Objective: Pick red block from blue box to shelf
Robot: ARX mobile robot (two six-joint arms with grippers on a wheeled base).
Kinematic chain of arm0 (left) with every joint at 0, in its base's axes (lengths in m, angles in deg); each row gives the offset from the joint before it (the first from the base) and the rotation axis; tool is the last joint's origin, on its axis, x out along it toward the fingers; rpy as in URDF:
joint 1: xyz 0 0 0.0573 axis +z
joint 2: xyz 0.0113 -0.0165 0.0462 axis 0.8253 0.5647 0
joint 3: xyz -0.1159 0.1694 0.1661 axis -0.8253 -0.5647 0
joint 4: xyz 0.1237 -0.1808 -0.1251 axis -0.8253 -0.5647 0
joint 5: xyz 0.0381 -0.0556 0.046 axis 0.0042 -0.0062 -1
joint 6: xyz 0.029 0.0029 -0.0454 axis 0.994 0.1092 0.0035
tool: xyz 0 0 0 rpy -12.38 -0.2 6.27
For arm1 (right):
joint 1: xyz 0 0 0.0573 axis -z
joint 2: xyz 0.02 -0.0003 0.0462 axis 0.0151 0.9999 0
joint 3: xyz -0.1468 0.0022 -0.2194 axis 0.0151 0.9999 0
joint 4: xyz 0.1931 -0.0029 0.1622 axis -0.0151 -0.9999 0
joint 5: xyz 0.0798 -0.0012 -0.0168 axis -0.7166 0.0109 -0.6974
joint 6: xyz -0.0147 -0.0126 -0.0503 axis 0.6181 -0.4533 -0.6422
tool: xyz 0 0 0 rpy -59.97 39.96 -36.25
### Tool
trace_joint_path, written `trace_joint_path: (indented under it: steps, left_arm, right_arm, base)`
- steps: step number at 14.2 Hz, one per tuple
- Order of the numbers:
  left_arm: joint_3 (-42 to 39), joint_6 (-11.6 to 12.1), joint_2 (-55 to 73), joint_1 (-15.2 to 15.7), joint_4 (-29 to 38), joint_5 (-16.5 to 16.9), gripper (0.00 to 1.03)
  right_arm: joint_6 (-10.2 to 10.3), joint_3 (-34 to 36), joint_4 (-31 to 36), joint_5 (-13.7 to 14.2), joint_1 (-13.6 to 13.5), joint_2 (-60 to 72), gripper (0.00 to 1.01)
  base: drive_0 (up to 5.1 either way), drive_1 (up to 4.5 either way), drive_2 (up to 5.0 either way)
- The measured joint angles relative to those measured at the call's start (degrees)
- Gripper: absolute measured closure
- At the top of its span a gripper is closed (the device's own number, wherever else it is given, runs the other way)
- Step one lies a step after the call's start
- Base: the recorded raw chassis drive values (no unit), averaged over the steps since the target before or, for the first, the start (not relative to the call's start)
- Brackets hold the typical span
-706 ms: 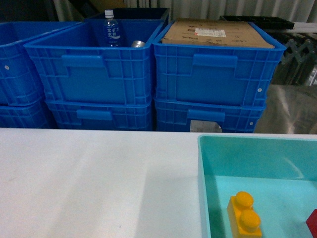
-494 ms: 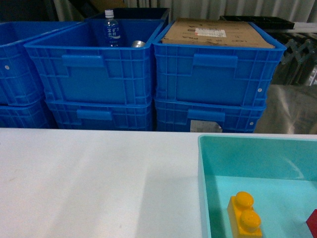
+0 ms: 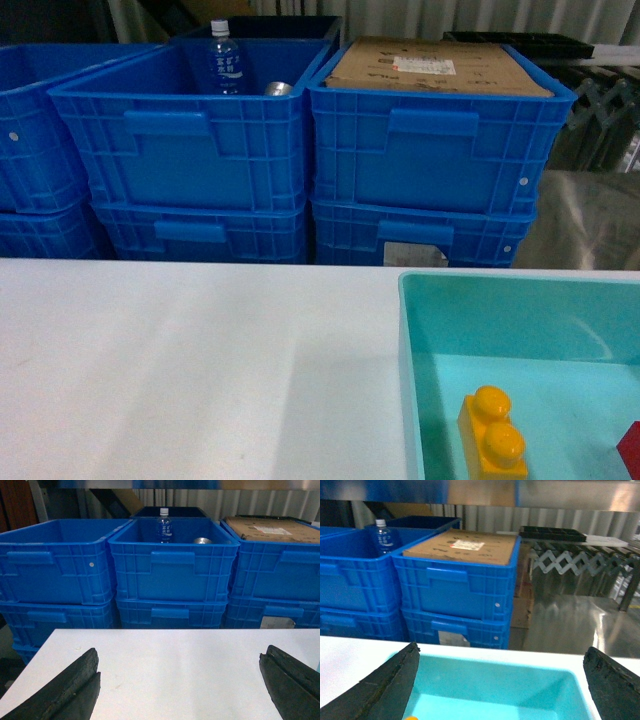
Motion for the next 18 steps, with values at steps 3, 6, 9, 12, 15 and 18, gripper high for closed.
trace_joint_path:
  steps: [3, 6, 9, 12, 15, 18]
  left_arm:
    - [0.0, 0.0, 0.0, 0.0, 0.0, 0.0, 0.05]
    - [0.0, 0.0, 0.0, 0.0, 0.0, 0.0, 0.05]
    - [0.0, 0.0, 0.0, 0.0, 0.0, 0.0, 0.05]
    - [0.0, 0.0, 0.0, 0.0, 0.0, 0.0, 0.05]
    - [0.0, 0.0, 0.0, 0.0, 0.0, 0.0, 0.05]
    - [0.0, 0.0, 0.0, 0.0, 0.0, 0.0, 0.05]
  right_arm:
    - [0.0, -6.6, 6.6, 1.4, -3.3, 12.3, 0.03]
    - [0.4, -13.8, 10.0, 3.4, -5.2, 25.3, 0.03]
    - [7.2, -19.7, 7.7, 8.5, -3.3, 50.1, 0.03]
    - [6.4, -14.4, 7.0, 9.0, 0.3, 50.4, 0.03]
    - [6.8, -11.5, 10.4, 9.3, -0.8, 55.8, 0.03]
    - [8.1, -12.5, 13.0, 10.2, -4.1, 62.3, 0.03]
  base:
    - [0.0, 0.00, 0.0]
    - [0.0, 0.00, 0.0]
    - [0.0, 0.00, 0.0]
    - [0.0, 0.00, 0.0]
    - [0.0, 0.00, 0.0]
    - [0.0, 0.00, 0.0]
